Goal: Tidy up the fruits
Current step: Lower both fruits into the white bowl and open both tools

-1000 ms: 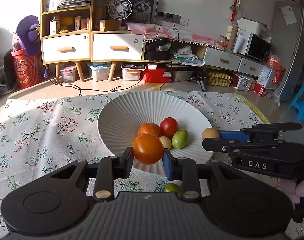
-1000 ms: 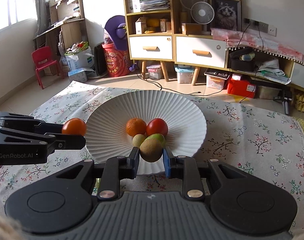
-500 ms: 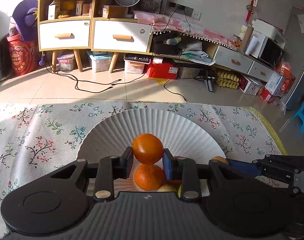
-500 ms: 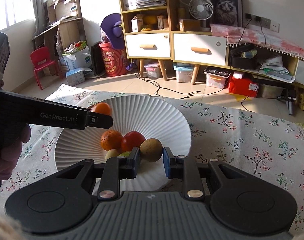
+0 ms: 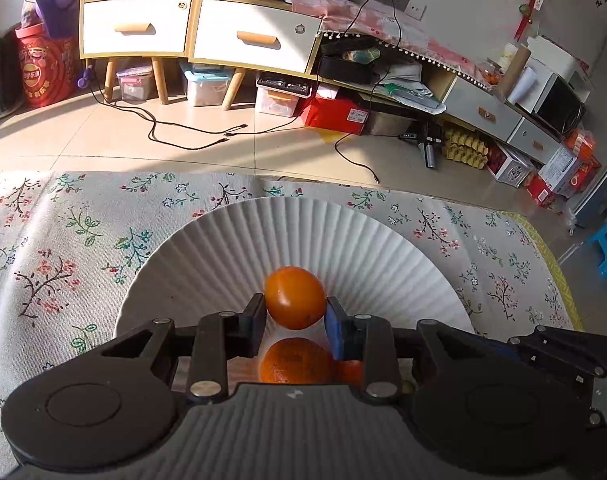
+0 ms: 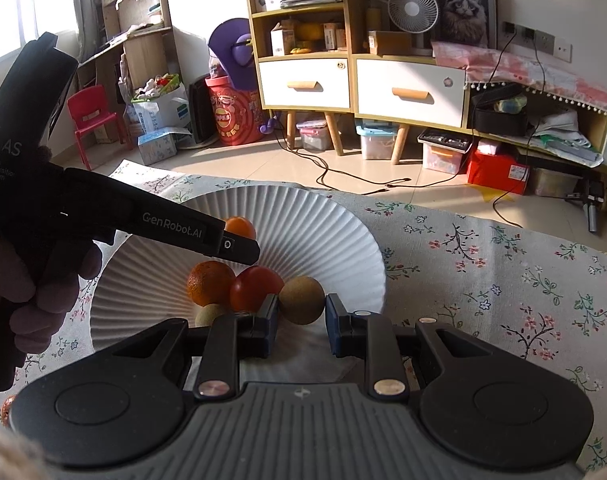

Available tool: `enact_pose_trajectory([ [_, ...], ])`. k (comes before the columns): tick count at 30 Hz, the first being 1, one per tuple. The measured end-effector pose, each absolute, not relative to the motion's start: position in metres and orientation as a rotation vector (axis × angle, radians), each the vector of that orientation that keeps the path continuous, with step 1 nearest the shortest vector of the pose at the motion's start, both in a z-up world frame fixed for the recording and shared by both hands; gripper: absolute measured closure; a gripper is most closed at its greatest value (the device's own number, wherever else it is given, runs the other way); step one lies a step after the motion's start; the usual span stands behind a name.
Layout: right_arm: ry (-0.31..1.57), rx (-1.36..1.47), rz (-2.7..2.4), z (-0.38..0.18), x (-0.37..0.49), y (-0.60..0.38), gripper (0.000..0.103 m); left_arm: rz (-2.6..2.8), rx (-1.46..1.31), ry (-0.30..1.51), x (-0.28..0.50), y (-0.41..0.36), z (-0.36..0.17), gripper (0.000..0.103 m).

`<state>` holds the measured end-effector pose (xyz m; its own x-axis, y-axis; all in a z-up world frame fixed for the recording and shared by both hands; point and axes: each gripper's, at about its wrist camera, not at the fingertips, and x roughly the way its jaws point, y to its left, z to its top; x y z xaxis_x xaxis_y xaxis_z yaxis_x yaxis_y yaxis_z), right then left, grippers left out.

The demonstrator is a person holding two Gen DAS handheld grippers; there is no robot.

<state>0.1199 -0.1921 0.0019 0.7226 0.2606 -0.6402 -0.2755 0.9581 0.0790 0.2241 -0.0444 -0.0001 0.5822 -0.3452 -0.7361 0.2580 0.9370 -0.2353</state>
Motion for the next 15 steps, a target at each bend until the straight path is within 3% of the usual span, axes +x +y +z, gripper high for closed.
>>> enact_pose_trajectory([
  [10,0.708,0.005,0.288,0.005,0.119,-0.194,0.076,-0.372,-0.116,0.863,0.221,-0.042,0.004,0.077],
  [15,0.711,0.028,0.26,0.01,0.115,-0.199,0.071,-0.373,-0.107,0.84,0.214,-0.037,0.013,0.067],
])
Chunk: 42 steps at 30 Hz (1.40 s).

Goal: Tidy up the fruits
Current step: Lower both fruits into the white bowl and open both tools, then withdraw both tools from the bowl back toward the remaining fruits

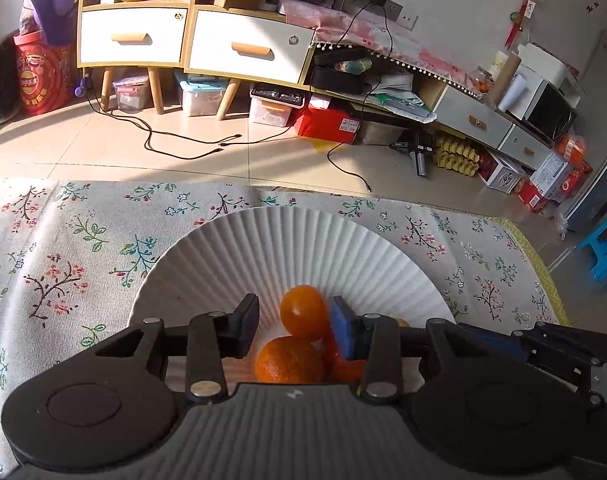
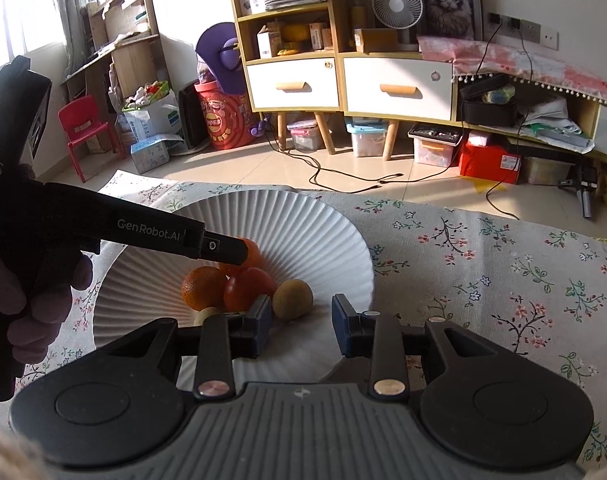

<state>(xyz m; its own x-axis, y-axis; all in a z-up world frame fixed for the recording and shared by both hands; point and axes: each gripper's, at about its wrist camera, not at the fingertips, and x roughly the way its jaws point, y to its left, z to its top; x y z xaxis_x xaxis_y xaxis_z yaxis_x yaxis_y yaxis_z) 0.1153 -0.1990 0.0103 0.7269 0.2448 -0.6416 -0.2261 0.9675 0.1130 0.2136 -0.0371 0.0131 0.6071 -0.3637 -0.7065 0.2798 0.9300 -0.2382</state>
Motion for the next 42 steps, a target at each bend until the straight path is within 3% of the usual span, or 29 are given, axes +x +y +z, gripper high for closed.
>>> enact_pose_trajectory([
  [12,0.692,0.09,0.202,0.027,0.092,-0.202,0.05,-0.348,-0.078,0.799,0.171,-0.007,0.03,0.047],
  [19,0.685,0.111,0.203,0.03,0.074,-0.194,0.031,-0.328,-0.099,0.823,0.146,0.014,0.028,0.04],
  [24,0.69,0.12,0.212,0.03,0.064,-0.19,0.018,-0.315,-0.083,0.817,0.123,0.025,0.026,0.027],
  [33,0.703,0.11,0.24,0.024,0.048,-0.179,0.006,-0.307,-0.019,0.818,0.089,0.037,0.019,0.012],
  [42,0.688,0.099,0.271,0.014,0.031,-0.171,0.001,-0.318,0.065,0.813,0.068,0.039,0.004,0.007],
])
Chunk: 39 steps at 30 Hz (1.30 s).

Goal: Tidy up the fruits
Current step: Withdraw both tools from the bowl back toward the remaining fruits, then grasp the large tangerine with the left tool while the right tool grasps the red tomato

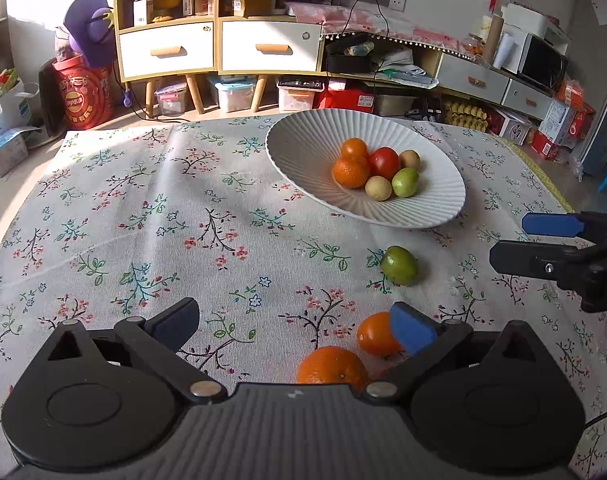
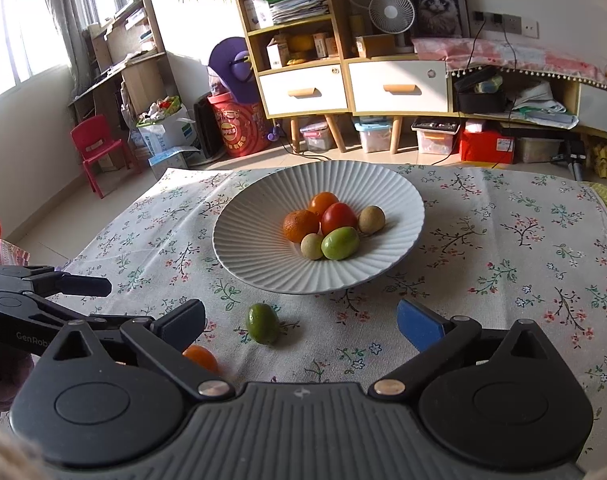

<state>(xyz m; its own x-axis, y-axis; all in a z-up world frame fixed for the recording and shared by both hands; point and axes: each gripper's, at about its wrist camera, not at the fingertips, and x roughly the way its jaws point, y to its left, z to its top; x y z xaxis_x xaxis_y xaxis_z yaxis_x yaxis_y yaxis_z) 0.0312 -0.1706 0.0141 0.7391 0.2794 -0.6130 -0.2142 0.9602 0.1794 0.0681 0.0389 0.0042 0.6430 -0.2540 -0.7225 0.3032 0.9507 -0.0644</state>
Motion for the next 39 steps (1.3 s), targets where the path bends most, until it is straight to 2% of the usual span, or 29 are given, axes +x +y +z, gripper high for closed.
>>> enact_pose_trajectory([
  [17,0.714,-0.012,0.342,-0.008,-0.001,-0.147,0.001,-0.376,0.04,0.77,0.034,0.059,-0.019,0.009],
  [19,0.714,-0.015,0.353,-0.009,-0.003,-0.144,0.001,-0.387,0.045,0.767,0.033,0.057,-0.02,0.014],
  [24,0.718,-0.028,0.386,-0.013,-0.008,-0.137,0.001,-0.433,0.034,0.783,0.035,0.052,-0.024,0.042],
  [30,0.73,-0.041,0.418,-0.019,-0.011,-0.128,0.001,-0.473,0.004,0.823,0.038,0.049,-0.028,0.063],
  [32,0.732,-0.056,0.426,-0.021,-0.012,-0.125,0.001,-0.48,0.018,0.833,0.037,0.045,-0.03,0.067],
  [39,0.725,-0.067,0.438,-0.021,-0.014,-0.12,0.001,-0.465,0.048,0.835,0.032,0.046,-0.026,0.068],
])
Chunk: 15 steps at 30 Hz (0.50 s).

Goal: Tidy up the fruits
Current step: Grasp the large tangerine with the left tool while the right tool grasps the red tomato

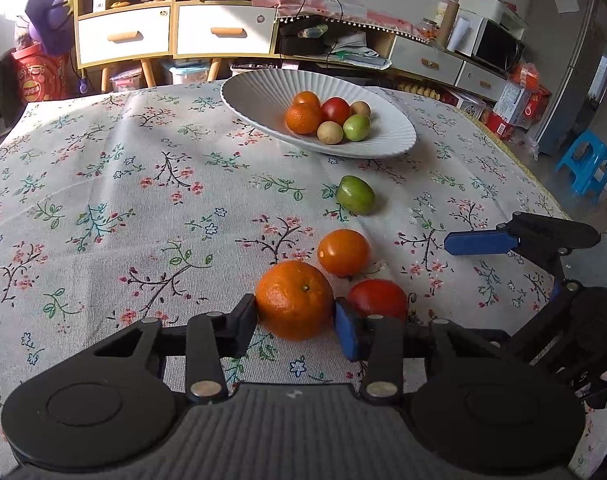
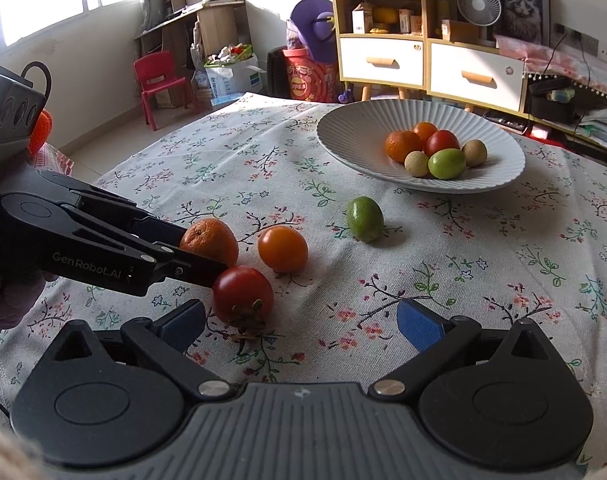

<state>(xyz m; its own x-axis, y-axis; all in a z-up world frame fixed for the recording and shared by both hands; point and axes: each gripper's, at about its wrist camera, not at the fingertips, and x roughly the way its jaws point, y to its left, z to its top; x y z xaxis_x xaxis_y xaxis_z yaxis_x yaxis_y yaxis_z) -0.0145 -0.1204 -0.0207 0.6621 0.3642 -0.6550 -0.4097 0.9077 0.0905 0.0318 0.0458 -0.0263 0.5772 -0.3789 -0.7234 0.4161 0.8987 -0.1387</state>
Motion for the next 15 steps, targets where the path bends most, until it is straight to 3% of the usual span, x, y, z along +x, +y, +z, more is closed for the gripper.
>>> enact_pose_trajectory([
  [5,0.725,-0.071,0.455,-0.021,-0.013,-0.112,0.005,-0.44,0.053,0.831,0.029,0.054,-0.022,0.068],
  [15,0.736,-0.098,0.513,-0.024,-0.009,-0.095,0.032,-0.417,0.056,0.832,0.026,0.063,-0.021,0.068],
])
